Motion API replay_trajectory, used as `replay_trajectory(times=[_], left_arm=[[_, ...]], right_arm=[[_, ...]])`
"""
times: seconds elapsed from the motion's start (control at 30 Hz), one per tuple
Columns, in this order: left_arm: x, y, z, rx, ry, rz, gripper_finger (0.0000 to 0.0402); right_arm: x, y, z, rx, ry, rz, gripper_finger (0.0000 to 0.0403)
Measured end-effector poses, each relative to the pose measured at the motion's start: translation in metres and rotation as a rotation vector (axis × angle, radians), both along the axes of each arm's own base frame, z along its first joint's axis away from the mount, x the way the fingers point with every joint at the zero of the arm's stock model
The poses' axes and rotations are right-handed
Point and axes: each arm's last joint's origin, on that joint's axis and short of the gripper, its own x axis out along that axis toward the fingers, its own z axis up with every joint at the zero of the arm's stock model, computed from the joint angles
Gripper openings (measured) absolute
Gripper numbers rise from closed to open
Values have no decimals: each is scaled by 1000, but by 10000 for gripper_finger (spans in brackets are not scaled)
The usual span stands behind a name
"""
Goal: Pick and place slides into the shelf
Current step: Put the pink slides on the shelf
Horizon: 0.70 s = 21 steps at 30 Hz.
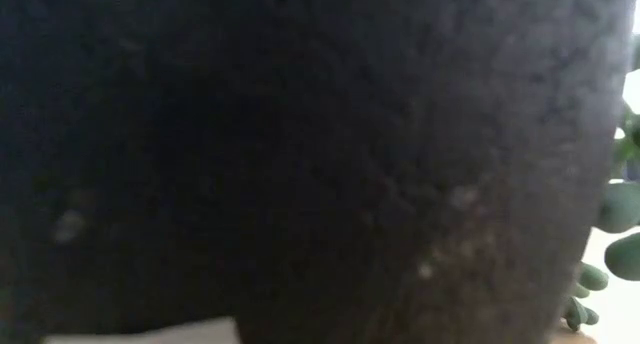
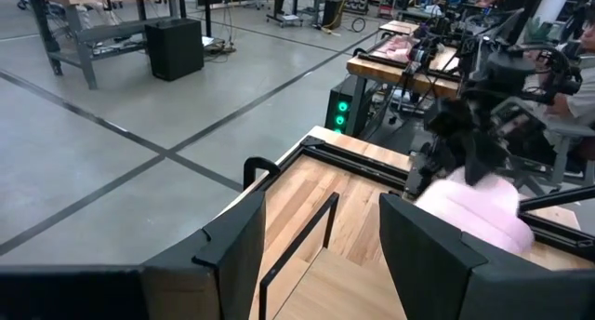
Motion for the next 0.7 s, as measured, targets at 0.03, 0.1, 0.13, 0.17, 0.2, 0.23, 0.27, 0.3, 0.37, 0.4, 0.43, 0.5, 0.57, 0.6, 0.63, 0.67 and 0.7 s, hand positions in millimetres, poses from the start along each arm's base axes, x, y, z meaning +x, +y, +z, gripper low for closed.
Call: replay_trajectory(times=[0.03,0.1,0.13,0.17,0.2,0.23,0.27,0.3,0.37,0.4,0.43,0.5,0.57,0.6,0.63,0.67,0.7], left_arm=[[0,0,0,0,0,0,194],[0,0,0,0,1,0,192],[1,0,0,0,2,-1,191],[1,0,0,-1,2,-4,189],[1,0,0,-1,2,-7,188],[1,0,0,0,2,-9,187],[1,0,0,0,3,-10,186],[1,0,0,1,3,-11,185],[1,0,0,4,7,-12,184],[1,0,0,6,8,-13,183],[1,0,0,9,10,-14,182],[1,0,0,15,14,-15,182],[1,0,0,16,15,-16,182],[1,0,0,16,15,-15,182],[1,0,0,16,15,-16,182],[1,0,0,16,16,-16,182],[1,0,0,16,16,-16,182]], right_arm=[[3,2,-2,8,8,2,35],[7,5,-6,14,25,5,35],[9,6,-8,15,37,1,35],[11,8,-11,16,53,1,35],[13,9,-13,16,66,2,35],[14,10,-15,21,76,-2,35],[16,11,-18,28,85,-5,35],[18,13,-20,37,96,-2,35],[22,16,-25,42,117,17,35],[24,18,-28,41,130,28,35],[26,20,-30,44,137,35,35],[30,24,-33,62,134,42,35],[35,29,-36,74,127,51,35],[36,31,-38,82,132,53,35],[38,34,-41,87,145,52,35],[40,36,-44,94,158,49,35],[41,39,-48,95,173,53,35]])
